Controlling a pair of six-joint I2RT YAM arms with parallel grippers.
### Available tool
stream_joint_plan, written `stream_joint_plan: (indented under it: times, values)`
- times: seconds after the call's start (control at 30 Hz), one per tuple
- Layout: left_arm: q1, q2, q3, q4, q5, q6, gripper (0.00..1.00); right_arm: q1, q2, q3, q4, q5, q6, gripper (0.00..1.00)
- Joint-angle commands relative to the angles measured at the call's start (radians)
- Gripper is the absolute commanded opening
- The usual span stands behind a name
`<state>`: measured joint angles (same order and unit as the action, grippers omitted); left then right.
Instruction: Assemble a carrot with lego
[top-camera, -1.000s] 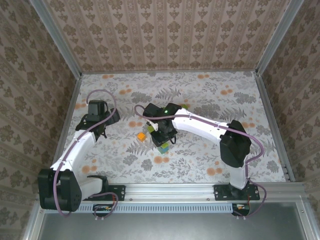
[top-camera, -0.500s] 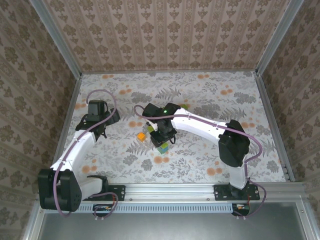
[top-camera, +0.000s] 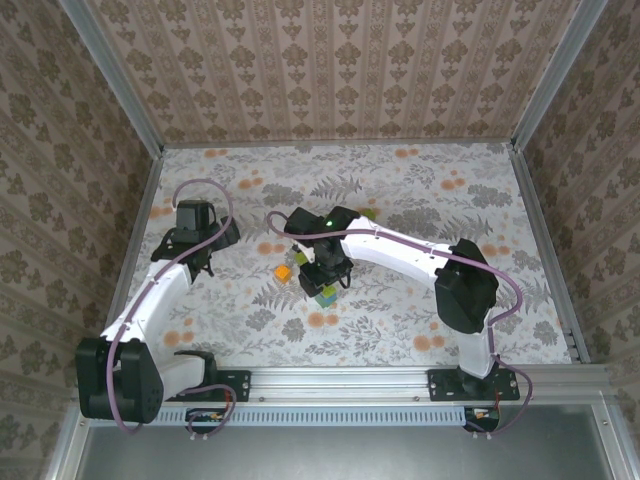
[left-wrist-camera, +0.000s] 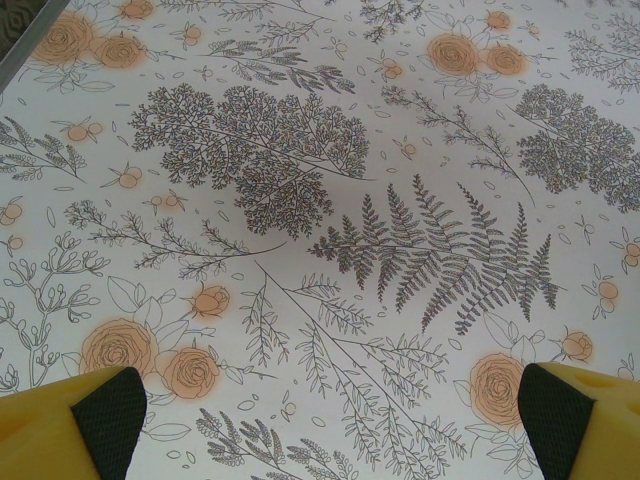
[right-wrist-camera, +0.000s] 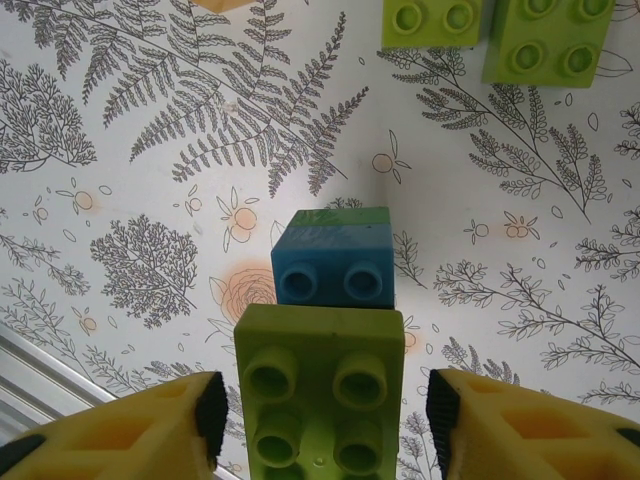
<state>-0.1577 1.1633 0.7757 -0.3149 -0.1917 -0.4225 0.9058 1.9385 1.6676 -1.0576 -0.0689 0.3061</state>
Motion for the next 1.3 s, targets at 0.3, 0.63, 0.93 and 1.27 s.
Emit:
stream_joint_plan:
  times: [0.3, 0.63, 0.93, 1.27]
  values:
    - [-0.005, 0.001, 0.03, -0.033, -0.015, 0.019, 0.99, 0.0, -0.08, 0.044, -0.039, 0.025, -0.023, 0.66]
    - [-0.005, -0.004, 0.029, -0.036, -0.017, 0.019, 0.99, 0.001, -0.174, 0.033, -0.074, 0.064, -0.004, 0.35]
    - [-0.005, -0.001, 0.032, -0.035, -0.017, 0.019, 0.99, 0.001, -0.132, -0.008, -0.065, 0.018, 0.01, 0.0]
    - [-0.006, 0.009, 0.034, -0.033, -0.016, 0.02, 0.99, 0.002, -0.092, -0.006, -0.067, -0.001, 0.004, 0.02]
